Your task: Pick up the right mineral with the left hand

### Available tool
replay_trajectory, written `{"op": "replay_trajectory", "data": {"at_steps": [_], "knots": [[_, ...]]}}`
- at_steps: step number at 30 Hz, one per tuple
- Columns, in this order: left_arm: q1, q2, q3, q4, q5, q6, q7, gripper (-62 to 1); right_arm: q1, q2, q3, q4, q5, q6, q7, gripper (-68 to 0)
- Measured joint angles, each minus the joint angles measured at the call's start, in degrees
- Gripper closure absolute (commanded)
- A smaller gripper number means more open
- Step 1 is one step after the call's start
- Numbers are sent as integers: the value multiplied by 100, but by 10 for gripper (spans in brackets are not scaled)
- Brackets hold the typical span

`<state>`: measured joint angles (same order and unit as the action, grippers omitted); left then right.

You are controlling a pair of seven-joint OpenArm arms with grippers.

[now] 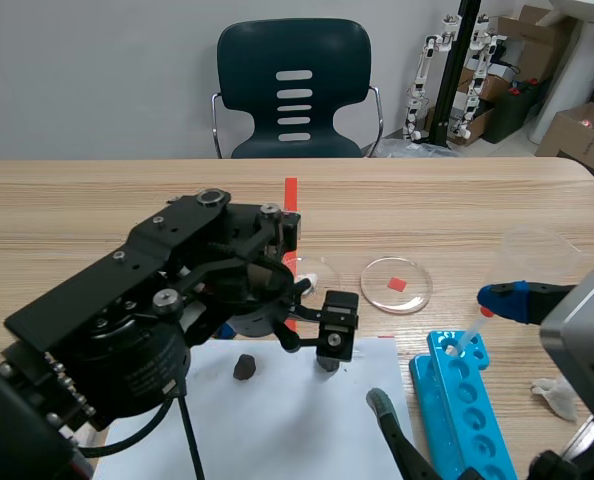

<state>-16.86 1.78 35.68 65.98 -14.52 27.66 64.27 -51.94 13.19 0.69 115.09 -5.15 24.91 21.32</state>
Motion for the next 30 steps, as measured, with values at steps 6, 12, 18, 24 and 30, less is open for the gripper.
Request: {"op": "replay_trajectory", "data": {"at_steps": [6,12,18,24,30], "knots": [[-90,216,247,-361,66,-7,-173,-623,0,0,0,0,0,0,0,-679],[-166,306,426,-754,162,-37,-356,-623,0,0,0,0,0,0,0,-679],[-173,455,752,-850,210,-195,-605,-623,0,0,0,0,0,0,0,-679],[-227,476,944,-852,210,-195,-603,-623,0,0,0,0,0,0,0,-679],[-385,479,946,-1005,203,-195,-577,-623,0,0,0,0,0,0,0,-679]]}}
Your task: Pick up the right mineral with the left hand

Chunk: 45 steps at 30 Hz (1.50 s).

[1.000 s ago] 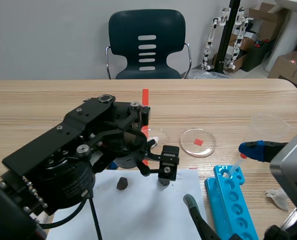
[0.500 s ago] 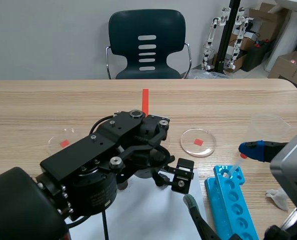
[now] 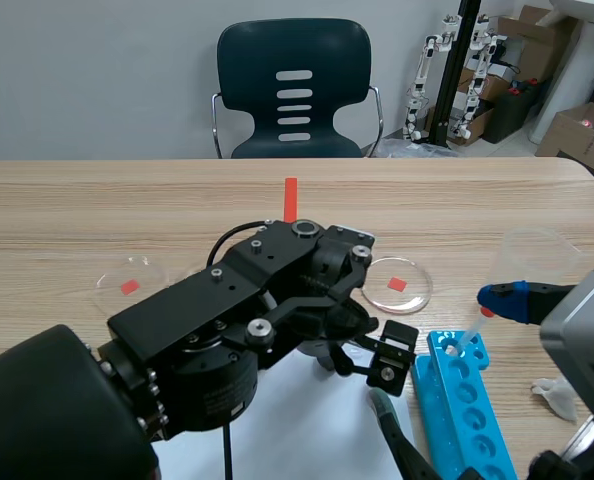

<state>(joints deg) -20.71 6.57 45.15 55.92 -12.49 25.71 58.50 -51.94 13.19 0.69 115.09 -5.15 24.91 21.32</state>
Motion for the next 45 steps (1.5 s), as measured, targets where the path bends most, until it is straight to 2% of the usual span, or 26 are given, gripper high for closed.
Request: {"op": "replay_trajectory", "data": {"at_steps": [5,14,18,22,29,38,45], "knots": [[-157,-7,-20,-525,-149,2,-13,-623,0,2,0,0,0,0,0,-679],[-184,-4,-22,-527,-142,0,-4,-623,0,0,0,0,0,0,2,-679],[-184,-4,-22,-527,-144,-2,-4,-472,0,0,0,0,0,0,2,-679],[-184,-7,-22,-527,-144,-31,-4,-406,0,0,0,0,0,0,2,-679],[-184,-4,-22,-527,-144,-46,-7,-247,0,0,0,0,0,0,0,-679],[-184,-4,-22,-487,-144,-44,0,-123,0,0,0,0,0,0,0,-679],[-184,-4,-22,-470,-146,-44,-24,-116,0,0,0,0,0,0,0,-679]]}}
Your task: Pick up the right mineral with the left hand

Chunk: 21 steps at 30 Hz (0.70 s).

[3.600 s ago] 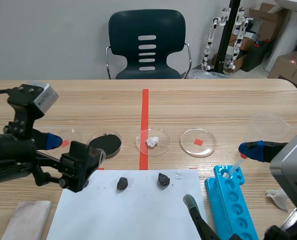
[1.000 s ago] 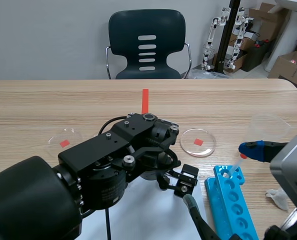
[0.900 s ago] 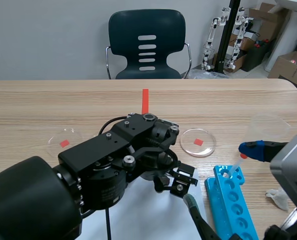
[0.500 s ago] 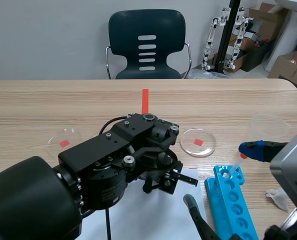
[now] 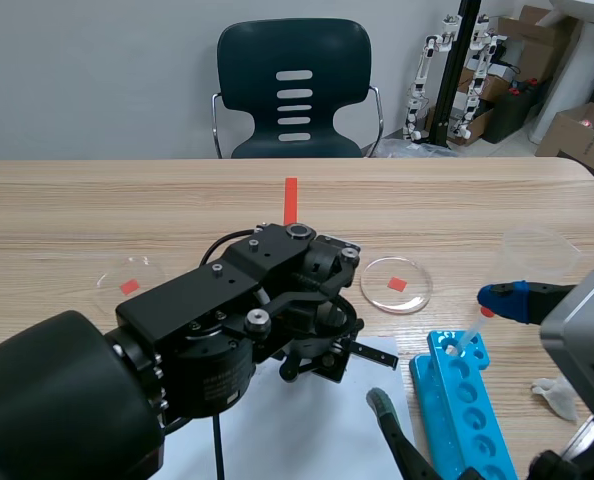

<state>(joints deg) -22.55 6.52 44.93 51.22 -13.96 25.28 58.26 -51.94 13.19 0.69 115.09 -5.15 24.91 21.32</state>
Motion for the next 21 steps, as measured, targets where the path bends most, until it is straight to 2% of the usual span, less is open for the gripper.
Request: {"op": "replay_trajectory", "data": {"at_steps": [6,8,14,21], "knots": [[4,-2,0,22,0,0,-13,-116,0,0,0,0,0,0,0,-679],[61,-11,0,87,4,0,-291,-116,0,0,0,0,0,0,0,-679],[339,-122,0,964,-2,-4,-479,-116,0,0,0,0,0,0,0,-679],[789,-870,0,2131,0,0,-1259,-116,0,0,0,0,0,0,2,-679]]}}
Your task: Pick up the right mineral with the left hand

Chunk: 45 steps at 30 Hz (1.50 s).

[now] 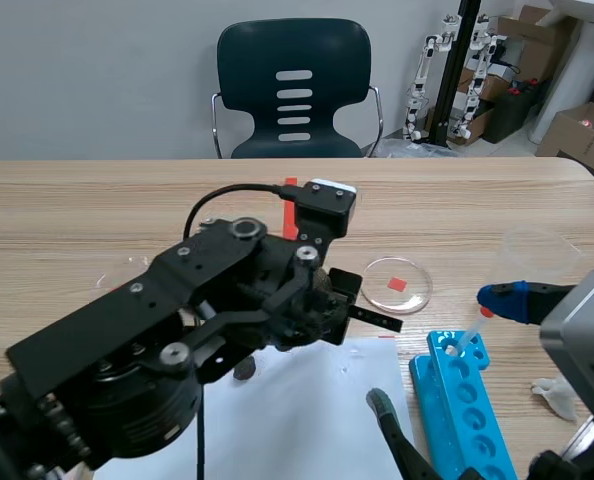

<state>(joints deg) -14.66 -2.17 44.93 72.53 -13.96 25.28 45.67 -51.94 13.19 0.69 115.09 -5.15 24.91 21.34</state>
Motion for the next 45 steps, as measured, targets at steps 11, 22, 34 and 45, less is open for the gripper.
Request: {"op": "replay_trajectory", "data": {"at_steps": [11,22,34,45], "knots": [[793,-1303,-931,1316,-590,-37,-1281,-116,0,0,0,0,0,0,-2,-679],[1991,-2413,-2210,1521,-1143,-2566,-2983,-116,0,0,0,0,0,0,-2,-679],[3604,-3244,-3165,2258,-1508,-3265,-5383,-116,0,0,0,0,0,0,0,-679],[4865,-3311,-4295,2721,-1027,-4334,-6061,-116,0,0,0,0,0,0,-2,-679]]}}
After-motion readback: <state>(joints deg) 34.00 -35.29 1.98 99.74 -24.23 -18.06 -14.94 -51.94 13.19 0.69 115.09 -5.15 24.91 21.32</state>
